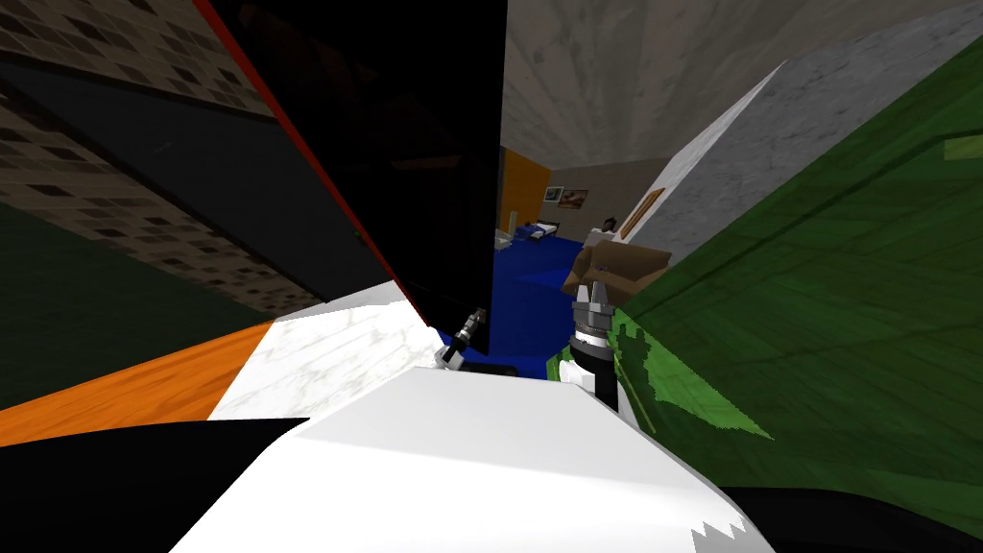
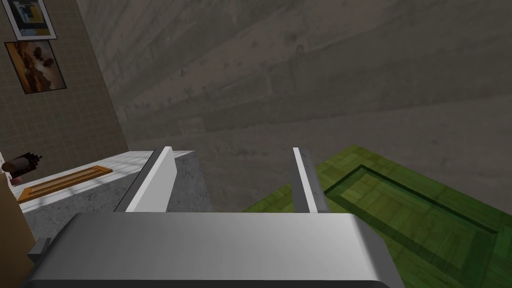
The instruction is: Push the door open
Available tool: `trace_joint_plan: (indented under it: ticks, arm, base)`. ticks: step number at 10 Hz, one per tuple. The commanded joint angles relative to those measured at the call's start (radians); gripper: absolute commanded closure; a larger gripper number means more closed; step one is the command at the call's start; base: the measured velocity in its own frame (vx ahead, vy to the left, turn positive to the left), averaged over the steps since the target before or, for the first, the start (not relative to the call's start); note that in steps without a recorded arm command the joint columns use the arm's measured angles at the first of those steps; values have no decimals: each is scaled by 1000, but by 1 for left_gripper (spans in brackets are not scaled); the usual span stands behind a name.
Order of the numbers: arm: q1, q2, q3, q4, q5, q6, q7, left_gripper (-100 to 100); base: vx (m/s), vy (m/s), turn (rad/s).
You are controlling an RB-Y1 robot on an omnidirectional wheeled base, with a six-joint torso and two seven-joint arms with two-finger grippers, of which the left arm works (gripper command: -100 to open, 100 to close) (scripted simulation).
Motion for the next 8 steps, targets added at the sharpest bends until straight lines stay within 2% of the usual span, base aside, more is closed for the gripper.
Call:
trace_joint_plan:
  ticks: [1,3,4,6,8]
  arm:
    - [-4,18,19,-19,8,8,-5,100]
    - [-3,28,36,-19,16,10,-18,100]
    - [-9,17,27,-14,17,15,-18,-100]
    - [-8,13,27,-16,19,17,-20,-100]
    - [-6,-9,26,-22,25,24,-27,-100]
  base:
    - [177,-57,94]
    - [202,-47,125]
    - [-70,15,121]
    - [-229,-9,15]
    - [-263,-4,78]
